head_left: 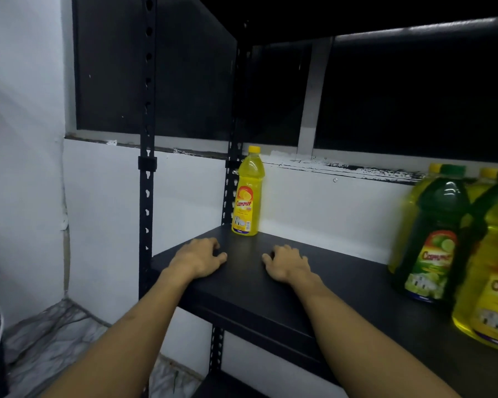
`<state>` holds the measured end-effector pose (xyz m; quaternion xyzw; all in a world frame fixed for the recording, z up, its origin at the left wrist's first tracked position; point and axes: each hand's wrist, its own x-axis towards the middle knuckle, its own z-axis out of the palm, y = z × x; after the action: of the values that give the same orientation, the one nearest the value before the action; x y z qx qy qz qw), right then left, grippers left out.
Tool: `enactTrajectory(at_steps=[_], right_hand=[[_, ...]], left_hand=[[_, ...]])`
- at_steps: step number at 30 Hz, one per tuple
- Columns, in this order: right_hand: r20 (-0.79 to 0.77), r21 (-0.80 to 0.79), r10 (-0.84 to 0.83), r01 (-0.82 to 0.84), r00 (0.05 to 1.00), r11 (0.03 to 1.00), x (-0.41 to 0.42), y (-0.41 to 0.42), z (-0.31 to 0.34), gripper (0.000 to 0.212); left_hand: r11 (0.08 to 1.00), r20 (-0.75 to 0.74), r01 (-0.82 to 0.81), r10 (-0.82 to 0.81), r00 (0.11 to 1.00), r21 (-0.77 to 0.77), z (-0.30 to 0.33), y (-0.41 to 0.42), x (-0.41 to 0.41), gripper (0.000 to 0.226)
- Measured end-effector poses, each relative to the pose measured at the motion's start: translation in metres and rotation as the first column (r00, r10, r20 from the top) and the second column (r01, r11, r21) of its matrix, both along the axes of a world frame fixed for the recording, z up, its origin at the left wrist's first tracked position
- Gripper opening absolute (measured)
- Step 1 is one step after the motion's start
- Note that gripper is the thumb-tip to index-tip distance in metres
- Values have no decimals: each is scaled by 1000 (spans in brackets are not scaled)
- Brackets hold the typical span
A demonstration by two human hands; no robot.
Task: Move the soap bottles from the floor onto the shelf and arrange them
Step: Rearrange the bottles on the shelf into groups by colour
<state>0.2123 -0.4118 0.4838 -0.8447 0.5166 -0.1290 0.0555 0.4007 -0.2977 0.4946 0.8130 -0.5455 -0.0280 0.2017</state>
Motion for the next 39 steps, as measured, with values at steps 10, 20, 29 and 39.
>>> enactTrajectory(at_steps=[10,20,29,39], right_hand=[[10,-94,0,0,1000,996,-160,97,-2,43],[116,-124,-247,261,962,957,-335,147,-3,40],[385,-43,-357,403,851,914,-355,136,-11,35],[631,15,-269,335,727,942,-362,141,-4,62]], left_hand=[[947,-48,322,-321,946,16,0,28,-111,54],[780,-181,621,-623,761,-74,-5,-4,-287,68],[702,-408,658,-703,583,-270,-2,-54,-392,63],[680,-452,682,-715,534,-270,-8,-52,-388,67]])
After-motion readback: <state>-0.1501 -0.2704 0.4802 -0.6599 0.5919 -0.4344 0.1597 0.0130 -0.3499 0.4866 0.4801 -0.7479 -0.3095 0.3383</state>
